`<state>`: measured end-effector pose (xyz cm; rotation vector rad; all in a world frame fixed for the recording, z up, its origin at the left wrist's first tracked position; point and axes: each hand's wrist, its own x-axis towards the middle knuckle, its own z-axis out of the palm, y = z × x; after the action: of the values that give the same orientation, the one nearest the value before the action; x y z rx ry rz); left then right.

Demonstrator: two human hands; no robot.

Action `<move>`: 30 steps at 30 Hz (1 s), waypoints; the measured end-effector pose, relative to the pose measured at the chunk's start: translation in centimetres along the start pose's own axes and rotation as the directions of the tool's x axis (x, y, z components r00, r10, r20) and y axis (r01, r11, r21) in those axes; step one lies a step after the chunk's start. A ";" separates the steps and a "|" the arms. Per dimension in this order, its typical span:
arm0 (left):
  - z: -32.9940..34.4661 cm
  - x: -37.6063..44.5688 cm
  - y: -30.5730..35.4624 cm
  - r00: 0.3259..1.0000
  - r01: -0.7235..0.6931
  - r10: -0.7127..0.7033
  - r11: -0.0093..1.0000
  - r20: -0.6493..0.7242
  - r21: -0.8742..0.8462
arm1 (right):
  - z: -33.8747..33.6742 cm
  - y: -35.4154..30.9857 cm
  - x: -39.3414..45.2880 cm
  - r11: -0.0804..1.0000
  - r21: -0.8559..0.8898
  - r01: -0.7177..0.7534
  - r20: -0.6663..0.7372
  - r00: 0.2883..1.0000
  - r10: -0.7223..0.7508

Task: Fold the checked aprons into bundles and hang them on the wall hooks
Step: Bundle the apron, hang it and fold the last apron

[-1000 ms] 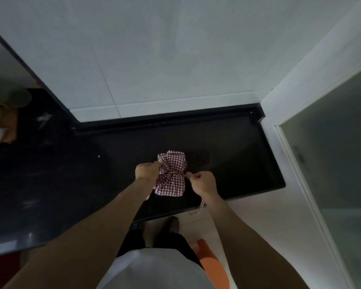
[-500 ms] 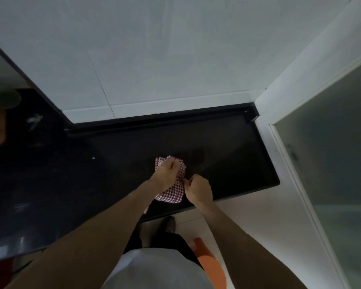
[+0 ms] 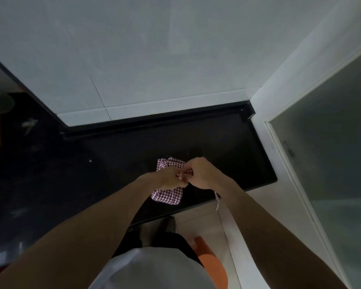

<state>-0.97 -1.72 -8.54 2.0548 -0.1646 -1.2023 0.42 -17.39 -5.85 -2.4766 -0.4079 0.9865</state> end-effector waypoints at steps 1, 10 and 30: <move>-0.1 0.1 -0.1 1.000 0.003 -0.004 1.000 0.006 0.013 | 0.1 0.1 -0.1 0.998 0.061 0.006 -0.048 0.999 -0.003; -0.5 0.1 -1.4 0.997 0.082 -0.079 0.951 0.022 -0.297 | 3.3 3.3 0.4 0.974 0.147 0.172 -0.196 0.970 -0.142; 0.4 1.7 -1.6 0.909 0.099 -0.275 0.873 -0.313 -0.478 | 6.4 3.3 1.5 0.888 0.444 0.122 -0.400 0.913 0.074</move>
<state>-0.69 -1.54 -10.89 1.8577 0.4744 -0.8328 -2.68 -17.72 -12.48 -2.1456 -0.0522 0.4551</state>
